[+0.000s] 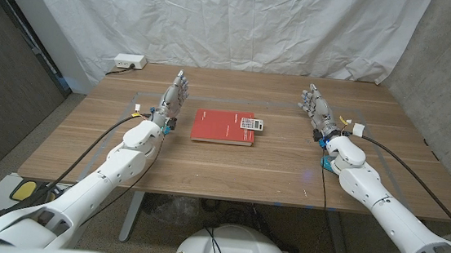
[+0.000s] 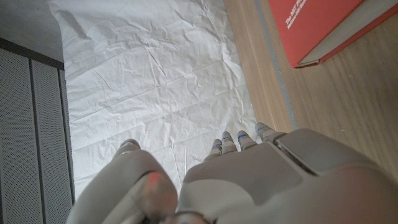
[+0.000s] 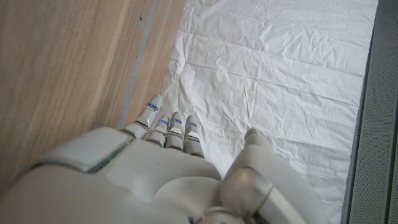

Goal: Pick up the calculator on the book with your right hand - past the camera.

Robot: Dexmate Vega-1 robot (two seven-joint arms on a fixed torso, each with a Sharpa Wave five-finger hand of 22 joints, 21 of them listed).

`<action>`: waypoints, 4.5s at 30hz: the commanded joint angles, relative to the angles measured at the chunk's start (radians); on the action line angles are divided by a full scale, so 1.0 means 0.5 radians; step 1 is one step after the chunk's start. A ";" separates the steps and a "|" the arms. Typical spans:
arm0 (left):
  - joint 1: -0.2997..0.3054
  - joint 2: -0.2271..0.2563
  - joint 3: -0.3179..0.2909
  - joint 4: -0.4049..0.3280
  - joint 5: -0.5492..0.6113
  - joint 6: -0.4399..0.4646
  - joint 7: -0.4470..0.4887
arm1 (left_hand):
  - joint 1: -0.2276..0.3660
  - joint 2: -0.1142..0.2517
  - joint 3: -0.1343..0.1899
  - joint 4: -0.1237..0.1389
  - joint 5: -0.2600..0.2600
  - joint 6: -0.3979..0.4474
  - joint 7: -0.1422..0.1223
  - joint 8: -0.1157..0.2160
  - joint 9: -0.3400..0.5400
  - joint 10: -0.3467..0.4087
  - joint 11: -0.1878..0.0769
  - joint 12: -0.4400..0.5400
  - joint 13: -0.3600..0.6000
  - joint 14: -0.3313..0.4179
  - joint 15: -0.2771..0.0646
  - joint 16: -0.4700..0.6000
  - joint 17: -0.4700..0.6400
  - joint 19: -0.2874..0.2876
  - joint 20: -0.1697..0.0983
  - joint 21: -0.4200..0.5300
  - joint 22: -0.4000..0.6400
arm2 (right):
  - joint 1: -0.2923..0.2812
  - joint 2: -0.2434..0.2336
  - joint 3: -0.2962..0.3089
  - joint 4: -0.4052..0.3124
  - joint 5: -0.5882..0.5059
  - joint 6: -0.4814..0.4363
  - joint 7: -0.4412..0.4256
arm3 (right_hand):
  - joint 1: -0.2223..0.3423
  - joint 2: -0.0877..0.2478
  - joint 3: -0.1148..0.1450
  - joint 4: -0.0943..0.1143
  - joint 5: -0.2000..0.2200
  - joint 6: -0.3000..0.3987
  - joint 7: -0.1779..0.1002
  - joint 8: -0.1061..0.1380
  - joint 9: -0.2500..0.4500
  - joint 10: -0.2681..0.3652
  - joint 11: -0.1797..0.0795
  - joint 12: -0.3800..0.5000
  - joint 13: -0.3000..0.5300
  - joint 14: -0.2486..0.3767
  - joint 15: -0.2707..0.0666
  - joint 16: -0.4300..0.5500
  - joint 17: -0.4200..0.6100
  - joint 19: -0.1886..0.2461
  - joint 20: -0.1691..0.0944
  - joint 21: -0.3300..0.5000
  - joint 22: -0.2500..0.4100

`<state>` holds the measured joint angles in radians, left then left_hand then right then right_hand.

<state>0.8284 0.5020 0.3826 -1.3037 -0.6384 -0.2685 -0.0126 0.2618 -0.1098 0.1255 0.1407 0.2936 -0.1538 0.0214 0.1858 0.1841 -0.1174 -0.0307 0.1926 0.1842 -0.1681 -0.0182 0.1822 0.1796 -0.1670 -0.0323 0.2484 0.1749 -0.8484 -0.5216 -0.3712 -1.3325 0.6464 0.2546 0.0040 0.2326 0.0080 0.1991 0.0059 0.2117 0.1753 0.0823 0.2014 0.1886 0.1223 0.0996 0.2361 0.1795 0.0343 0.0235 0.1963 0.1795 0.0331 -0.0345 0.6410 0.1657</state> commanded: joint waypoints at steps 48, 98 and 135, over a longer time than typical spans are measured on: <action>-0.051 -0.028 0.063 -0.076 0.113 0.092 0.143 | 0.078 0.059 -0.009 -0.029 0.055 0.050 0.005 0.031 0.006 0.055 0.007 0.035 0.007 0.043 0.016 0.018 0.001 -0.004 -0.109 -0.024 0.009 | -0.264 -0.208 0.099 -0.538 0.069 -0.257 -0.207 | 0.134 0.064 0.061 -0.082 -0.030 0.089 0.005 0.010 0.003 0.155 0.009 0.013 0.008 0.237 0.032 0.050 0.010 0.223 -0.043 -0.035 0.014; 0.024 -0.013 0.030 -0.157 0.109 0.026 0.167 | 0.116 0.090 -0.018 -0.049 0.070 0.119 0.001 0.047 0.007 0.117 -0.008 0.049 0.007 0.097 0.014 0.024 0.002 0.020 -0.090 -0.042 0.012 | -0.577 -0.442 0.289 -0.984 0.170 -0.412 -0.337 | 0.237 0.093 0.097 -0.186 -0.063 0.318 -0.046 0.051 0.014 0.463 -0.031 0.056 0.013 0.592 -0.025 0.077 0.011 0.648 0.010 -0.059 0.018; 0.021 0.005 0.052 -0.203 0.142 0.070 0.179 | 0.132 0.106 -0.028 -0.055 0.077 0.135 -0.003 0.044 0.008 0.117 0.001 0.040 0.008 0.104 0.013 0.019 0.003 0.014 -0.080 -0.058 0.014 | -0.661 -0.651 0.379 -1.277 0.334 -0.765 -0.359 | 0.357 0.101 0.145 -0.269 -0.066 0.385 0.050 0.035 0.016 0.646 0.039 0.072 0.015 0.867 0.026 0.106 0.018 0.938 0.027 -0.059 0.019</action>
<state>0.8422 0.5069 0.4045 -1.4094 -0.5696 -0.2364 0.0792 0.3164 -0.0549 0.1098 0.1163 0.3254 -0.0926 0.0178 0.2013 0.1836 -0.0597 -0.0305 0.2119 0.1837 -0.1191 -0.0127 0.1898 0.1792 -0.1631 -0.0357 0.2213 0.1792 -1.1696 -0.8163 -0.1919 -1.9357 0.7886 -0.0803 -0.1793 0.4007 0.0608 0.2705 -0.1212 0.1809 0.3626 0.1022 0.2218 0.1932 0.4335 0.1189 0.2632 0.1837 0.4529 0.0341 0.2420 0.1840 0.4889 -0.0217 0.6098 0.1697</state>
